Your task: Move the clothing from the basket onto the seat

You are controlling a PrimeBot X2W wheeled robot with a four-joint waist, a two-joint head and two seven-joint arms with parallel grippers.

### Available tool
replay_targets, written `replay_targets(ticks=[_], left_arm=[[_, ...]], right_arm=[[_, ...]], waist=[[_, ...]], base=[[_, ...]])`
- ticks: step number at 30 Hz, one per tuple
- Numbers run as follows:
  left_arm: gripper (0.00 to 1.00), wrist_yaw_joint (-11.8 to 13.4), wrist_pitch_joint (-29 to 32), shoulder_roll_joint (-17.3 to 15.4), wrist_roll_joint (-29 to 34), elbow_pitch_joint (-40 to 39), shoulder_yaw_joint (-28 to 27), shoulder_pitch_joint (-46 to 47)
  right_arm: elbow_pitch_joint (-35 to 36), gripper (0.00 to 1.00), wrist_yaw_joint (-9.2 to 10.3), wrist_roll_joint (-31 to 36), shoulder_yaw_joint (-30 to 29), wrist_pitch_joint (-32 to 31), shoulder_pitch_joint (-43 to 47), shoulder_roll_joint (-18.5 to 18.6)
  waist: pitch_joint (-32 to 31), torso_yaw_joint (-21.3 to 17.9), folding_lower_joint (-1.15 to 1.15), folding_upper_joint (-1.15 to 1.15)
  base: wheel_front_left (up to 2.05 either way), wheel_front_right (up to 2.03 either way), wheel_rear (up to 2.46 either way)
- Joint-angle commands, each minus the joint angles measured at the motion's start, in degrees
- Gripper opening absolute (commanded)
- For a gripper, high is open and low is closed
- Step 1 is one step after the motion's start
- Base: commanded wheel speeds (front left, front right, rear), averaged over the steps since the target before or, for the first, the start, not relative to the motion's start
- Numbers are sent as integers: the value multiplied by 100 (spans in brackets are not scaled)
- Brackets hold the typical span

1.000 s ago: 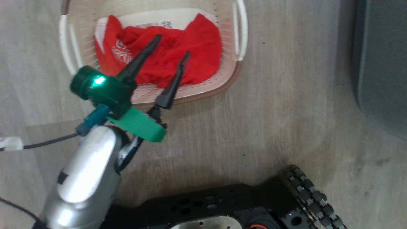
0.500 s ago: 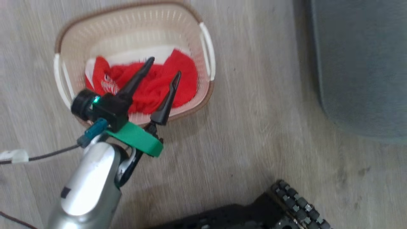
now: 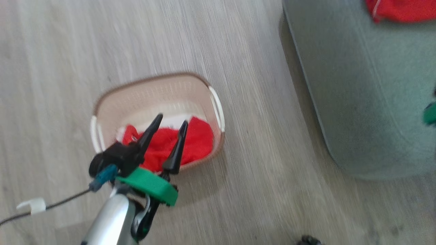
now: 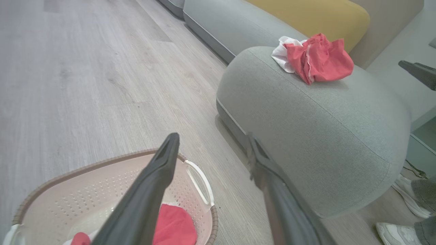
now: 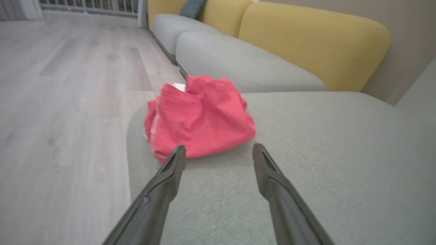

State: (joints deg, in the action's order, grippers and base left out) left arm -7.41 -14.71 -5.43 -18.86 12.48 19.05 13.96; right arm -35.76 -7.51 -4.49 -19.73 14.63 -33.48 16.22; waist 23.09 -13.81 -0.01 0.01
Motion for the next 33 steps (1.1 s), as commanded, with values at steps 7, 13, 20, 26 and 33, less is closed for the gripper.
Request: replay_targets(ticks=[7, 13, 20, 26, 33], left_arm=[[100, -8, -29, 195, -105, -10, -781, -545], [100, -8, -29, 223, 17, 39, -1390, -767], [100, -8, -29, 232, 111, 82, -1871, -936], [100, -8, -29, 244, 151, 132, -1984, -1016], [100, -8, -29, 252, 136, 138, -1919, -1027]], right_arm=[[1523, 100, 2, 54, 581, 37, 1372, -534], [2018, 100, 2, 98, 990, 37, 2072, -875], [2209, 100, 2, -57, 1502, 37, 2669, -1095], [2019, 100, 2, 29, 1819, 37, 2930, -1194], [1925, 100, 2, 83, 1959, 37, 2929, -1261]], waist=[[-1210, 765, 1, -1], [-1636, 1241, 1, -1], [-1926, 1493, 1, -1], [-2098, 1557, 1, -1], [-2160, 1564, 1, -1]], base=[[0, 0, 0], [0, 0, 0], [0, 0, 0], [0, 0, 0], [0, 0, 0]])
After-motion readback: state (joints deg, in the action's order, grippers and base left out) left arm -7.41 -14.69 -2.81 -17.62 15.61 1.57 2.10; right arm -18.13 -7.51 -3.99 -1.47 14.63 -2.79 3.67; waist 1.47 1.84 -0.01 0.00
